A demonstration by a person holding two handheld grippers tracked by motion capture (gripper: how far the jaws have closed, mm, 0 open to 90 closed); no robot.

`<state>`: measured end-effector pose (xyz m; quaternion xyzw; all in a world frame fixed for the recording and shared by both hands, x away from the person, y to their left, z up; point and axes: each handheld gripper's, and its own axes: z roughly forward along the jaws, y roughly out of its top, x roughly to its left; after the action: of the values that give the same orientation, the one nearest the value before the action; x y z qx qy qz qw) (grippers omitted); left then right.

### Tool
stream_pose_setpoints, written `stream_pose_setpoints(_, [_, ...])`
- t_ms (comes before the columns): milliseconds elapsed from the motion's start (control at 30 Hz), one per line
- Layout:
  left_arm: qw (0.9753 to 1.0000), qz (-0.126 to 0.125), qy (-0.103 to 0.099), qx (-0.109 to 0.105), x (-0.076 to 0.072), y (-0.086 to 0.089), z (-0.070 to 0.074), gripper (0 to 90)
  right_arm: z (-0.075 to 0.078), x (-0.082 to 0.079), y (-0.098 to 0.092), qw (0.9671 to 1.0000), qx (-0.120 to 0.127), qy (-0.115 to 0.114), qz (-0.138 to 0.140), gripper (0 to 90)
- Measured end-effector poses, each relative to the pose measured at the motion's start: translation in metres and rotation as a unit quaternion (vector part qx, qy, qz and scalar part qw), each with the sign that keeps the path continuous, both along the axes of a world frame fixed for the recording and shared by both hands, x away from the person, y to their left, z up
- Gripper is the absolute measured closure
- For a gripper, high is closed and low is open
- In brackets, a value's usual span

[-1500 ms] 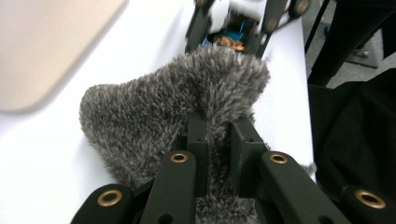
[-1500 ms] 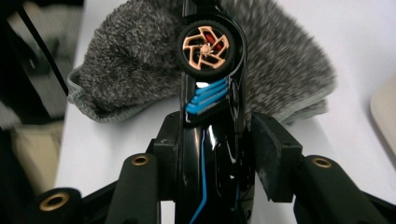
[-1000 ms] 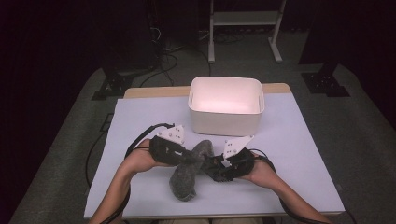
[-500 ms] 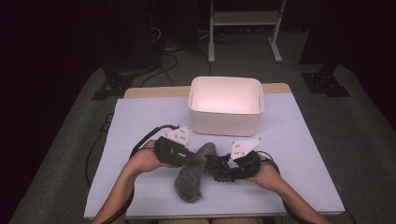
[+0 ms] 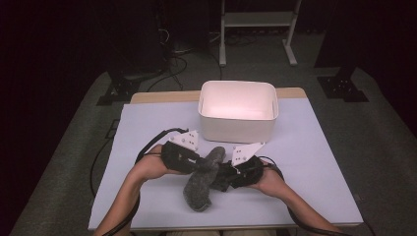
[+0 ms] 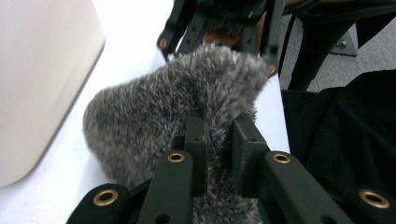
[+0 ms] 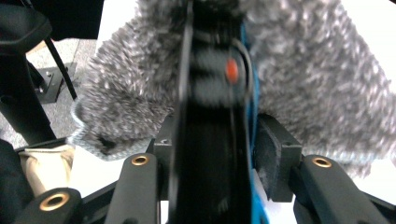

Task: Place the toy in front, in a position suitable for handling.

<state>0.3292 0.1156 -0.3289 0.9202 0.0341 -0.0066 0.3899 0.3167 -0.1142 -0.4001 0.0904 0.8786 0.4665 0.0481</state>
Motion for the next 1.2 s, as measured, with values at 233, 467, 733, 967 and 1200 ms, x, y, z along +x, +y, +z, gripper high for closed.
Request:
stream_pose_setpoints(233, [0.9996, 0.008, 0.028, 0.003, 0.007, -0.012, -0.031, 78.3, 0.003, -0.006, -0.008, 0.9997, -0.023, -0.011, 0.003, 56.1])
stream_pose_setpoints(467, [0.9991, 0.006, 0.031, 0.030, 0.009, -0.026, -0.048, 78.3, 0.001, -0.011, -0.028, 0.9995, -0.030, -0.008, -0.006, 56.3])
stream_pose_setpoints(733, [0.9992, -0.008, 0.029, 0.027, 0.007, -0.044, -0.050, 78.4, -0.007, -0.015, -0.050, 0.9992, -0.035, 0.003, -0.022, 58.3])
stream_pose_setpoints(967, [0.9985, -0.027, 0.017, 0.045, 0.004, -0.064, -0.050, 78.6, -0.020, -0.019, -0.067, 0.9981, -0.050, 0.015, -0.032, 58.2])
stream_pose_setpoints(1200, [0.9971, -0.011, 0.013, 0.074, 0.008, -0.055, -0.052, 78.0, -0.022, -0.018, -0.069, 0.9974, -0.058, 0.027, -0.032, 58.0])
